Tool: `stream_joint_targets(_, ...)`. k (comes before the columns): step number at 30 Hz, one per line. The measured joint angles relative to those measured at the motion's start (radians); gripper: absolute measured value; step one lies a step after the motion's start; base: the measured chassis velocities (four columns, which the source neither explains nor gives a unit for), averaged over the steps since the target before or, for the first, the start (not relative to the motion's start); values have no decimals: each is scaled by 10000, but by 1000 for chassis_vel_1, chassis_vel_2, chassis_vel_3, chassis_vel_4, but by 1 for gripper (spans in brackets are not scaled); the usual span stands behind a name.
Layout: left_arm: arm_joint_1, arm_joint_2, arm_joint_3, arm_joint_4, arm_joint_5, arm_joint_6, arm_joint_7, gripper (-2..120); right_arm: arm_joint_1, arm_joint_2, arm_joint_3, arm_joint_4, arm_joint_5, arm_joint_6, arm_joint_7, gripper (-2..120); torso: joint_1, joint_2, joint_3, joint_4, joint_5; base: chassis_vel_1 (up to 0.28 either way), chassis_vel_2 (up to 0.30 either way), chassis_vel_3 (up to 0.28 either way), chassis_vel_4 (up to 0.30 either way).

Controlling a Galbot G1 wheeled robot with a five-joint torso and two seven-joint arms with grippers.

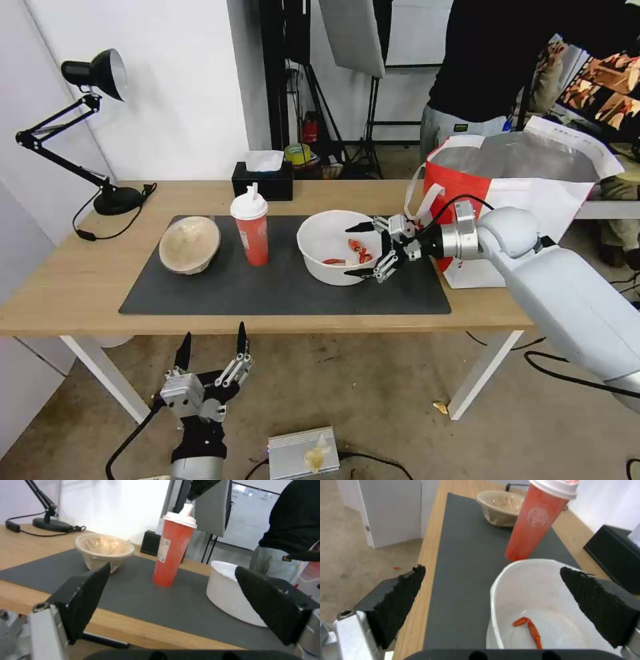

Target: Pick up the trash from the table and place it into the takeout bag.

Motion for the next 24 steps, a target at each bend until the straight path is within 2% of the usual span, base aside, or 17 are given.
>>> stream_joint_targets(14,-35,-28,-10,26,2,-8,1,100,901,444,-802,-1226,-272,-177,-600,100,0,0,0,1,-1,0,0,0,0)
stream_joint_targets(24,-74,-27,-18,41,-7,-9,-1,100,1225,625,-992,-1689,-438,-177,-812,100,0,0,0,0,-1,0,0,0,0)
